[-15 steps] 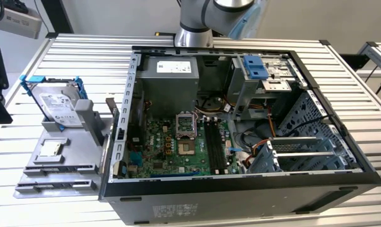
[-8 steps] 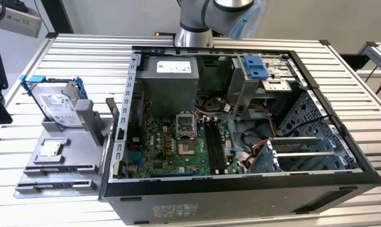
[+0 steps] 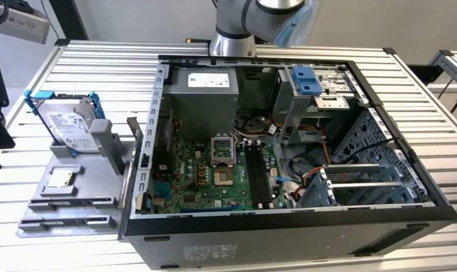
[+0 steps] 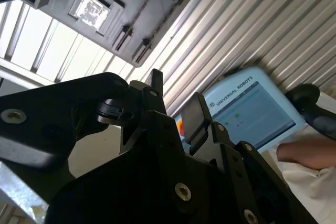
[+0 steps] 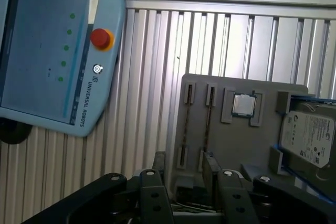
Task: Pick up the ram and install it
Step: 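Pick up the ram and move it above insertion slot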
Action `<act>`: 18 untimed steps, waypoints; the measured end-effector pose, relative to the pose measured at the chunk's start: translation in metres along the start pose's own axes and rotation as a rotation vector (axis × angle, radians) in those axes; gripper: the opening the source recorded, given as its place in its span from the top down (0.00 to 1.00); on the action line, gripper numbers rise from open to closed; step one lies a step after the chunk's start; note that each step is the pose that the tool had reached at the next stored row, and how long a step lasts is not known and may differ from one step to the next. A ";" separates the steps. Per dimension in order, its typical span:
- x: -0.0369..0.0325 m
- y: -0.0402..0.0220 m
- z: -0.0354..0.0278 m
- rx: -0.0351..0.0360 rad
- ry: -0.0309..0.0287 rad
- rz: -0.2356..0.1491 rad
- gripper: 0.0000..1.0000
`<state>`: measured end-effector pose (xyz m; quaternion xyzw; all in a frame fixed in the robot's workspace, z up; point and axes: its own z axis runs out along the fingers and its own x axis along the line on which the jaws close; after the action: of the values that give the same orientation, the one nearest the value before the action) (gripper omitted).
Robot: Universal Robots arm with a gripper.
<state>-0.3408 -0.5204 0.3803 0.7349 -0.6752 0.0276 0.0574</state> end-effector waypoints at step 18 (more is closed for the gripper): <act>0.0000 0.0000 -0.0001 0.0023 0.0011 -0.020 0.00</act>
<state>-0.3408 -0.5204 0.3804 0.7418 -0.6676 0.0283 0.0572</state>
